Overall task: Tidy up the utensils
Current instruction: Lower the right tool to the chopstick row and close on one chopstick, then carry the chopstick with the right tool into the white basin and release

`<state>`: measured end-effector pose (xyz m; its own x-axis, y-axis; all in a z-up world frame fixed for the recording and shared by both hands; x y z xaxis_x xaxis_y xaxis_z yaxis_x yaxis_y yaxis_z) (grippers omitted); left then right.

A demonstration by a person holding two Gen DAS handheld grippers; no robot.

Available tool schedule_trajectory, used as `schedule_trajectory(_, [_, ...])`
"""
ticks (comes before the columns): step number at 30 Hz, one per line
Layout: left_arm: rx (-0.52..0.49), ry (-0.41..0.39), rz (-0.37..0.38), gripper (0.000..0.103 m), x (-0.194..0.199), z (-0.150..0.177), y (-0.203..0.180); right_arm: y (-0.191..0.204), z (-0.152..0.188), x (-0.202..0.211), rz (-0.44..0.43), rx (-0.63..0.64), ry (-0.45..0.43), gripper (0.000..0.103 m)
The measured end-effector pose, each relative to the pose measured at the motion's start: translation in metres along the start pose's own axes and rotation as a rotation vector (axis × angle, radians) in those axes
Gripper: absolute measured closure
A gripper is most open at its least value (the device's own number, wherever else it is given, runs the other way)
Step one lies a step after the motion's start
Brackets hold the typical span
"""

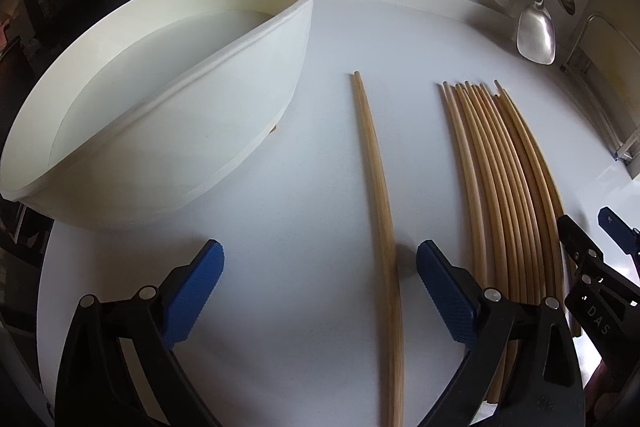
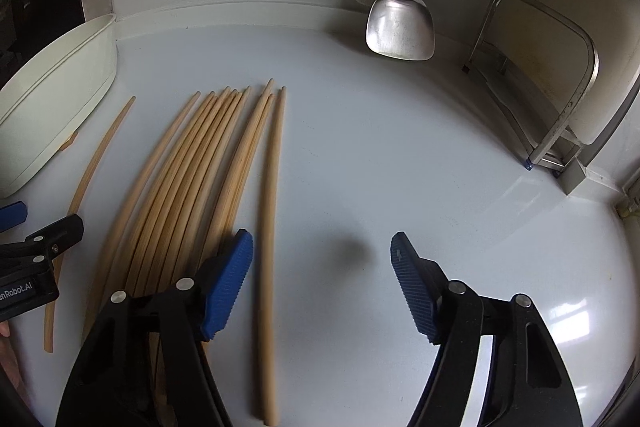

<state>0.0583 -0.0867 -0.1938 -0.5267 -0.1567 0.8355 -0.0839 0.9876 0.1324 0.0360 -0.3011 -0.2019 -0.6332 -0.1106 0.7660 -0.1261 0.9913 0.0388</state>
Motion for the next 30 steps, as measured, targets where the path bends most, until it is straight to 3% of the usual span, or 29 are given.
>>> schedule_trajectory(1, [-0.008, -0.006, 0.005, 0.016, 0.002, 0.000, -0.002, 0.002, 0.000, 0.000, -0.004, 0.012, -0.001, 0.043])
schedule_trajectory(4, [-0.043, -0.027, 0.029, 0.038, 0.010, 0.002, -0.010, 0.007, 0.000, 0.001, -0.029, 0.032, 0.004, 0.057])
schedule_trajectory(6, [-0.066, -0.034, 0.048, 0.058, 0.014, 0.003, -0.016, 0.011, 0.001, 0.002, -0.052, 0.046, 0.008, 0.066])
schedule_trajectory(7, [-0.074, -0.035, 0.054, 0.063, 0.016, 0.003, -0.018, 0.012, 0.001, 0.002, -0.058, 0.052, 0.011, 0.072])
schedule_trajectory(9, [-0.084, -0.037, 0.067, 0.085, 0.019, 0.004, -0.021, 0.015, 0.001, 0.002, -0.075, 0.063, 0.017, 0.085])
schedule_trajectory(10, [-0.087, -0.036, 0.072, 0.090, 0.020, 0.005, -0.022, 0.016, 0.002, 0.002, -0.078, 0.067, 0.020, 0.094])
schedule_trajectory(11, [-0.088, -0.034, 0.076, 0.094, 0.020, 0.005, -0.023, 0.017, 0.003, 0.002, -0.081, 0.069, 0.023, 0.096])
schedule_trajectory(20, [-0.103, 0.005, 0.137, 0.096, 0.024, 0.003, -0.027, 0.003, 0.005, 0.007, -0.126, -0.035, 0.032, 0.097])
schedule_trajectory(30, [-0.121, -0.049, 0.255, 0.096, 0.081, -0.032, -0.016, 0.002, -0.027, 0.062, -0.129, -0.097, -0.026, 0.097])
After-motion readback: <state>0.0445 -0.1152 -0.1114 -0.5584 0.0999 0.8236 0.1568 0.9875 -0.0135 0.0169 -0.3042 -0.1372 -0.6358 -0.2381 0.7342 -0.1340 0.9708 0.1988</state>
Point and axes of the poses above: each gripper's, at about its wrist camera, not at the fingertips, and x roughly against the way its jaws point, y to its left, z to its underside, the point moved 3 cm from there along -x, roughly the way its jaws point, and after that the axes turned 9 degrees about -z, right-handed, at the moved point
